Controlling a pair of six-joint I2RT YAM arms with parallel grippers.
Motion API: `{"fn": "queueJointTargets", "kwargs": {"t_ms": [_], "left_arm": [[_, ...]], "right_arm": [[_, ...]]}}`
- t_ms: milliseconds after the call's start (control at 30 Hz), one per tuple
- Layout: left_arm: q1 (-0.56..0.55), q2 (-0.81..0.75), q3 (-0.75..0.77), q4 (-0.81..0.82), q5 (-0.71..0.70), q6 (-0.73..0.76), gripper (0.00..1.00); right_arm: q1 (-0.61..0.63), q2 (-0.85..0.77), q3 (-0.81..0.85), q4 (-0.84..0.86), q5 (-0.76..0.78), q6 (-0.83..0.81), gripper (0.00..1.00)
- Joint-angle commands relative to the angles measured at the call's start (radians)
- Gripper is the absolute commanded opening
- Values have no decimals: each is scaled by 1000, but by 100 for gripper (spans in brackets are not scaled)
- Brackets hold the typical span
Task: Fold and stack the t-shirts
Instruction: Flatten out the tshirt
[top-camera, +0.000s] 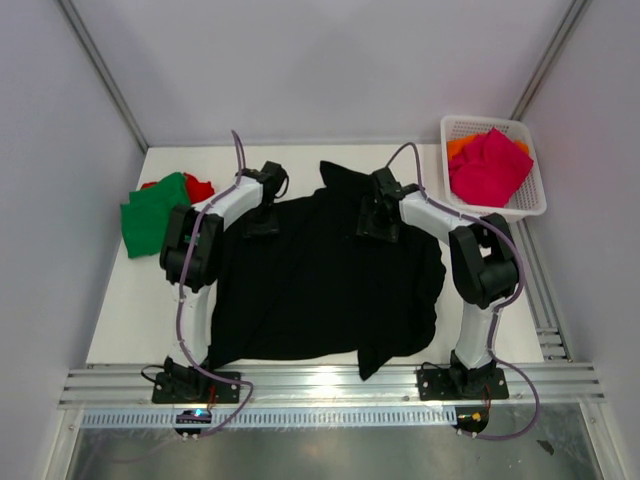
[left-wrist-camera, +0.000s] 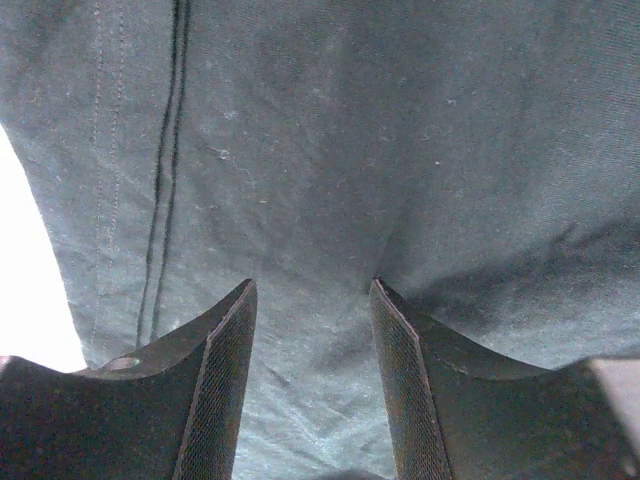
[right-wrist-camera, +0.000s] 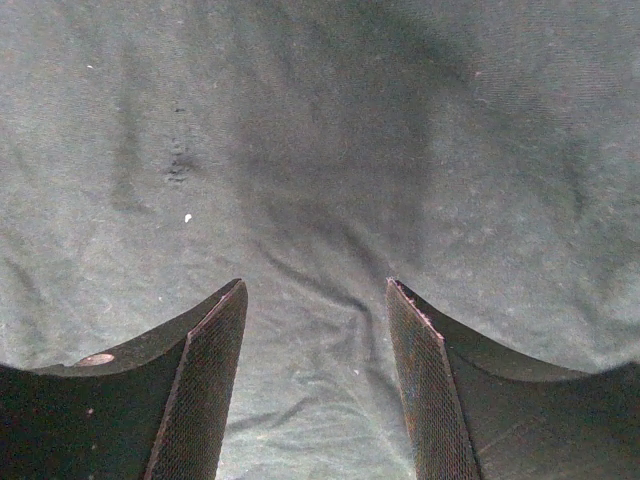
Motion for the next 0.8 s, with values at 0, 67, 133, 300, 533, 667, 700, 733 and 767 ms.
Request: {"fn": "queueJointTargets", "kwargs": {"t_ms": [0, 67, 133, 300, 533, 667, 700, 733, 767], "left_arm": [[6, -8, -15, 3, -40, 11, 52], [6, -10, -19, -3, -57, 8, 52], [6, -8, -24, -4, -65, 11, 52], [11, -4, -41, -5, -70, 11, 52], [48, -22, -107, 12, -74, 11, 52], [78, -57, -150, 26, -80, 21, 52], [91, -63, -165, 28, -82, 28, 52], [98, -68, -171, 31, -82, 31, 52], [104, -73, -179, 35, -83, 34, 52]], "right_arm": [[-3, 11, 4, 32, -6, -11, 62], [-2, 15, 0, 24, 0, -11, 62], [-2, 15, -6, 10, 13, -8, 62], [-3, 30, 7, -68, 66, -6, 62], [-9, 56, 23, -156, 115, 27, 62], [-28, 64, 14, -174, 103, 50, 62], [-32, 62, 12, -177, 105, 53, 62], [-34, 61, 9, -179, 105, 53, 62], [-37, 58, 4, -182, 105, 55, 63]]}}
